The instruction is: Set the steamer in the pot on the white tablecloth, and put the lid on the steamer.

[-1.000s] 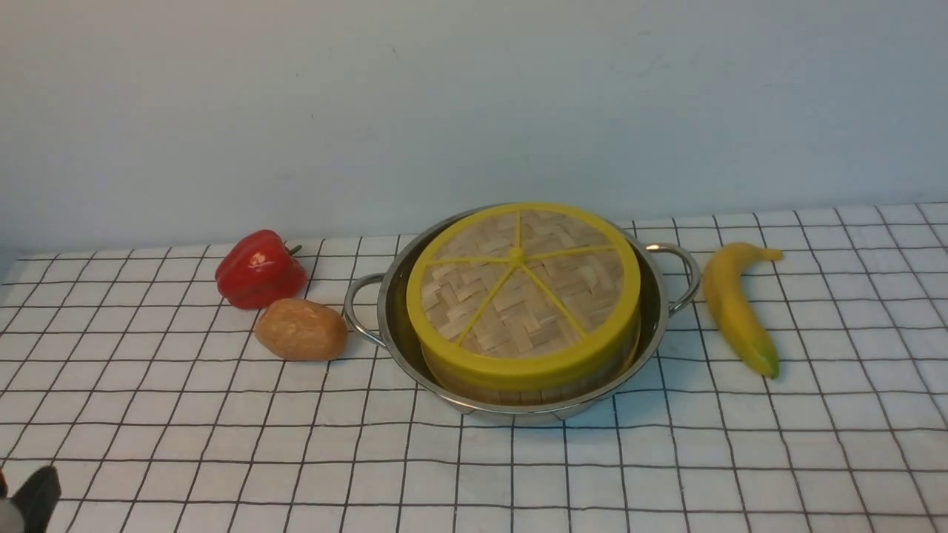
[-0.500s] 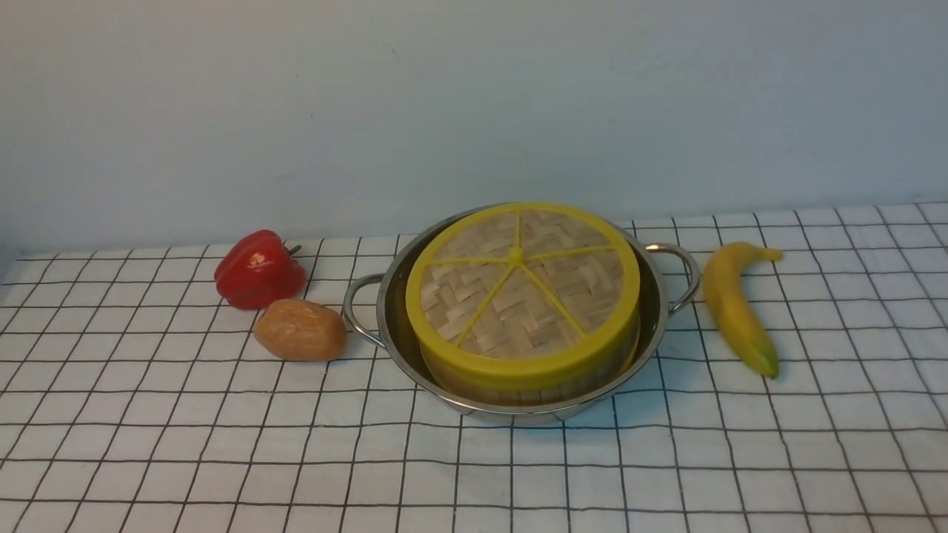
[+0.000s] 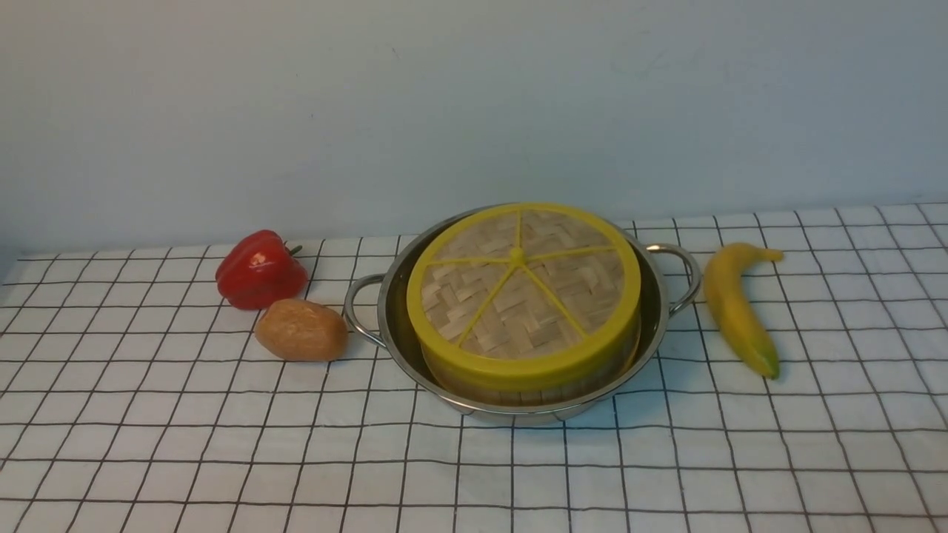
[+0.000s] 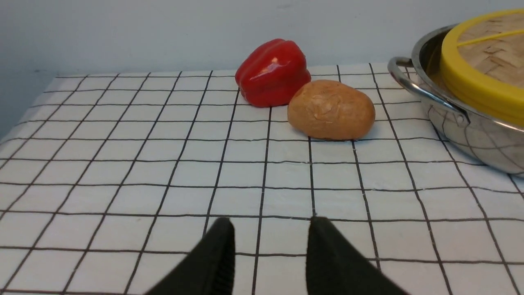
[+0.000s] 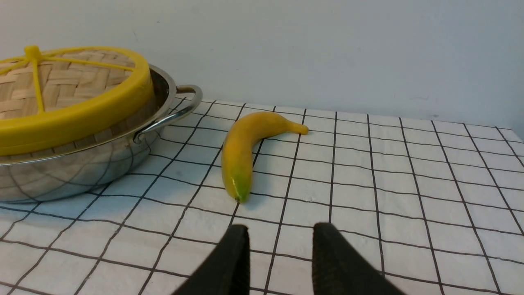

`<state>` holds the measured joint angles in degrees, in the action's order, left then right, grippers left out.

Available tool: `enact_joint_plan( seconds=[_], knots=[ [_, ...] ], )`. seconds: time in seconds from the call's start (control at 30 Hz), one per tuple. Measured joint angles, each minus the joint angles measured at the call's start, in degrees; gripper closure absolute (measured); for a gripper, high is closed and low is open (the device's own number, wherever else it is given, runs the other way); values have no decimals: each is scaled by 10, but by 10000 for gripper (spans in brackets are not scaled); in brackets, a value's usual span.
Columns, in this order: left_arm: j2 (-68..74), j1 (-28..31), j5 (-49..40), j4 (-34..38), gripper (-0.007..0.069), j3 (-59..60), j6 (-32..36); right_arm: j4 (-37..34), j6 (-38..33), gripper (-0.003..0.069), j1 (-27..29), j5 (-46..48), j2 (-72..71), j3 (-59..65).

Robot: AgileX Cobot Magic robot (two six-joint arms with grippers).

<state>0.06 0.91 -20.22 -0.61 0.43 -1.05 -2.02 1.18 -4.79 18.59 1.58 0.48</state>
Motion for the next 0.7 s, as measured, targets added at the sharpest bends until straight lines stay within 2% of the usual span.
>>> enact_joint_plan(
  seconds=[0.7],
  knots=[
    [0, 0, 6, 0, 382, 0, -10, 0, 0, 416, 0, 0, 0, 0]
  ],
)
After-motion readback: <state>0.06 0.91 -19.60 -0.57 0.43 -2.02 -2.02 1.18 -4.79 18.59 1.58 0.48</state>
